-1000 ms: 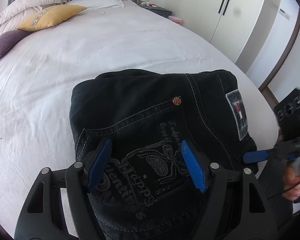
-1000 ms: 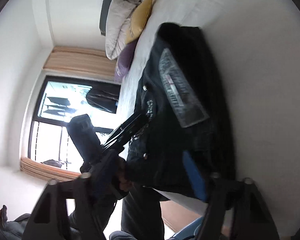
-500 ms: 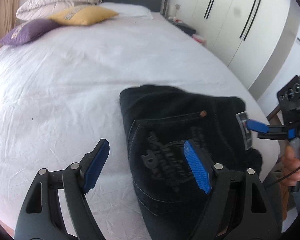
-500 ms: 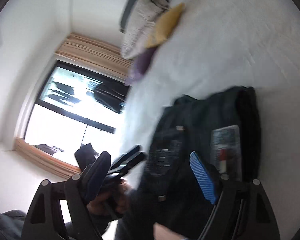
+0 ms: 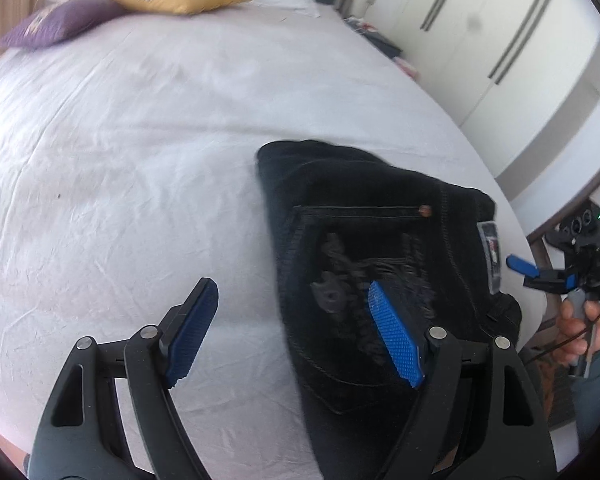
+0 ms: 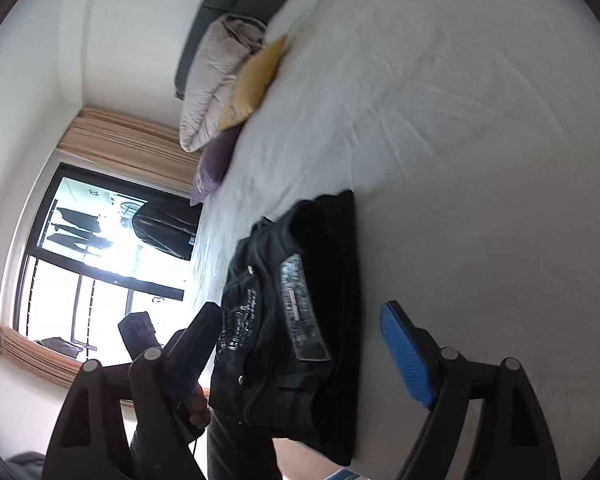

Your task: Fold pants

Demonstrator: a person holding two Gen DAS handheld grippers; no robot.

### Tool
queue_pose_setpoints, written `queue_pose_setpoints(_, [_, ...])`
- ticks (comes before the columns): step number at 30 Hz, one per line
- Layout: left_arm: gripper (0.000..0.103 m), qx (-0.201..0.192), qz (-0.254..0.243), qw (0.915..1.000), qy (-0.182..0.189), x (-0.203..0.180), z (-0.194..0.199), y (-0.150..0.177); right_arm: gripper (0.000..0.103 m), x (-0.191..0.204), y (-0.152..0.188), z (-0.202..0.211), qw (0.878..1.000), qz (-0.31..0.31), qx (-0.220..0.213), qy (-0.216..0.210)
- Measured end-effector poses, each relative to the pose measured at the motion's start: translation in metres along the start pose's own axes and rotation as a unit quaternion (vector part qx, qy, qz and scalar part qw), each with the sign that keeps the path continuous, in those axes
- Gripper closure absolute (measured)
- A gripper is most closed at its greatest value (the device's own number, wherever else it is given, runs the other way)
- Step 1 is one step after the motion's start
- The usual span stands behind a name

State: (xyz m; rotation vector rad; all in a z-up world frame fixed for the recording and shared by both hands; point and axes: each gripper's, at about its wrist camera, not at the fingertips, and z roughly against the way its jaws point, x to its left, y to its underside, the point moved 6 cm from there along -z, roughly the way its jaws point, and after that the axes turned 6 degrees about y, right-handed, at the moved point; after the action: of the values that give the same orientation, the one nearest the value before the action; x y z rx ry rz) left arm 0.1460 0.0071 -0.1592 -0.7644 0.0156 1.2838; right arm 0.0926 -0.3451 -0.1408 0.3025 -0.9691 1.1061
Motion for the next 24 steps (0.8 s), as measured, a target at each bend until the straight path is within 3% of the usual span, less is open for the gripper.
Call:
queue_pose_setpoints(2, [0.026,0.017,0.017,0.9996,0.014,0.003,-0.005,0.004,0.02,-0.011,0.002,-0.015,0.999,-0.014,0.024,0.021])
queue_pose_setpoints(6, [0.014,0.041,0.022,0.9985,0.03,0.004,-0.02,0.011,0.014,-0.003,0.001,-0.035,0.999,0.004,0.042,0.027])
queue_pose_setpoints(13, [0.014,0.072,-0.002,0.9958,0.056,-0.022,-0.042,0.005,0.015,0.02,0.012,-0.068,0.993,0.054,0.089,0.063])
queue_pose_setpoints(16, [0.026,0.081,-0.017,0.9947,0.062,-0.033,-0.047,0.005,0.029,0.018,0.013,-0.068,0.992,0.055,0.086,0.07])
queue_pose_setpoints(18, [0.034,0.079,-0.01,0.9946,0.067,-0.033,-0.048,0.004,0.05,0.015,0.016,-0.064,0.991,0.063,0.08,0.089])
queue_pose_setpoints(20, [0.044,0.074,-0.007,0.995,0.066,-0.033,-0.045,0.003,0.06,0.013,0.015,-0.06,0.99,0.064,0.074,0.104])
queue_pose_setpoints(24, [0.061,0.074,-0.025,0.9961,0.041,-0.04,-0.041,0.0,0.068,0.02,0.017,-0.055,0.984,0.097,0.06,0.134])
